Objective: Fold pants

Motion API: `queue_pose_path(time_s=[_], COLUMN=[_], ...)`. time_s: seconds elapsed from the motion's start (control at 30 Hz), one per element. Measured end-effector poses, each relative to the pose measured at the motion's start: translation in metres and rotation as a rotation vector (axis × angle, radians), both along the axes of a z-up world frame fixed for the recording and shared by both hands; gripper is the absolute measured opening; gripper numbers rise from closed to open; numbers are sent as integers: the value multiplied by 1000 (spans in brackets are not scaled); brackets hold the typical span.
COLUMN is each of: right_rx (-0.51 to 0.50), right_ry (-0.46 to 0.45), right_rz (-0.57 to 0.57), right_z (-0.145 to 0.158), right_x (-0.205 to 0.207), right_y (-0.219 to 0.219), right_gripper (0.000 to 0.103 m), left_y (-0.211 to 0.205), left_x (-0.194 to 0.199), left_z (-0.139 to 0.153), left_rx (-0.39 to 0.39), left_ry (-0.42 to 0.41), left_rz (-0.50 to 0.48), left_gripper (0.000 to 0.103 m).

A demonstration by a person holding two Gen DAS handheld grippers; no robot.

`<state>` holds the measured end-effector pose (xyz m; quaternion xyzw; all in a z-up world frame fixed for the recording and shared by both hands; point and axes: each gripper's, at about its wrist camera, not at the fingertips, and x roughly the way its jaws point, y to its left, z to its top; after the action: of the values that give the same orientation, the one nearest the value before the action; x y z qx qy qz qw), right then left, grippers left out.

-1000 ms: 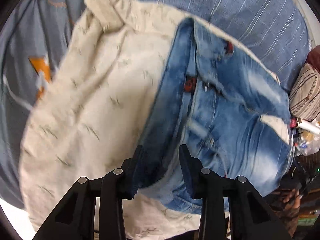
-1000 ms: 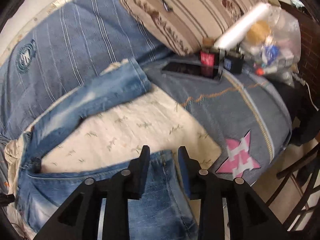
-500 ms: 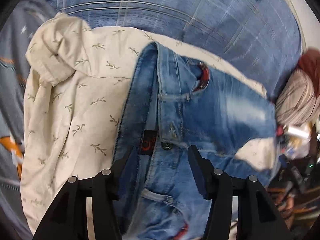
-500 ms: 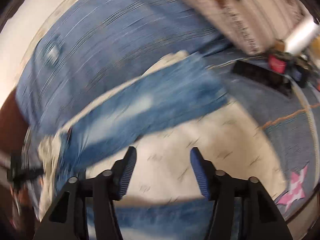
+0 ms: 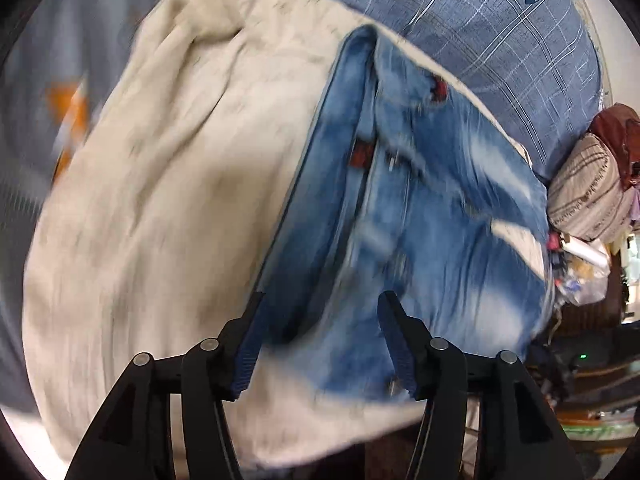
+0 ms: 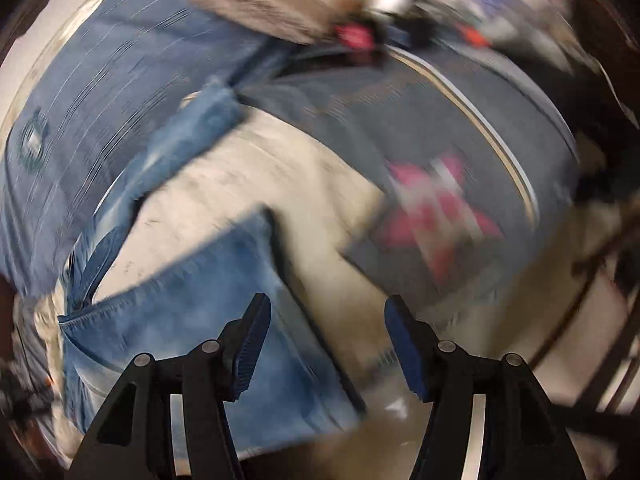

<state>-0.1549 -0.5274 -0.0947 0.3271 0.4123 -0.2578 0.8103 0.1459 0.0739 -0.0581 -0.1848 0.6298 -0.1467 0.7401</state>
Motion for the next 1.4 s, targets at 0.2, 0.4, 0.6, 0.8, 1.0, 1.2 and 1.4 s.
queue_pose_path(time_s=[0.2,0.4,0.6,0.8,1.0,1.2,1.4], right_rx=[181,21,-27,-204,-219,-246,-302], right_ry=[-99,-194,53,4,-82,39,119], right_rz=[-114,-73,-79,-132,-23,83,17], right_z=[-40,4,-31,10,27,14,6], right_x=[-41,-41,-42,-42,13,68,82], right_y=[18,34,31,40,26,20,-2], right_gripper=[61,22,23,49,70,3,0], left_y=[8,-10,-2,14,-2,-48,-90], left_x=[-62,-56,-50,-45,5,30,42], left_z=[-20,-38,-49,-11,3,-21,-43], left_rx=[-129,-120,-148,-143,-53,10,195], left_ry=[48,80,103,-39,-93,-26,-68], left_rz=[-3,-14,50,36,29,-9,-58], left_gripper=[65,64,64,65,68,60,60])
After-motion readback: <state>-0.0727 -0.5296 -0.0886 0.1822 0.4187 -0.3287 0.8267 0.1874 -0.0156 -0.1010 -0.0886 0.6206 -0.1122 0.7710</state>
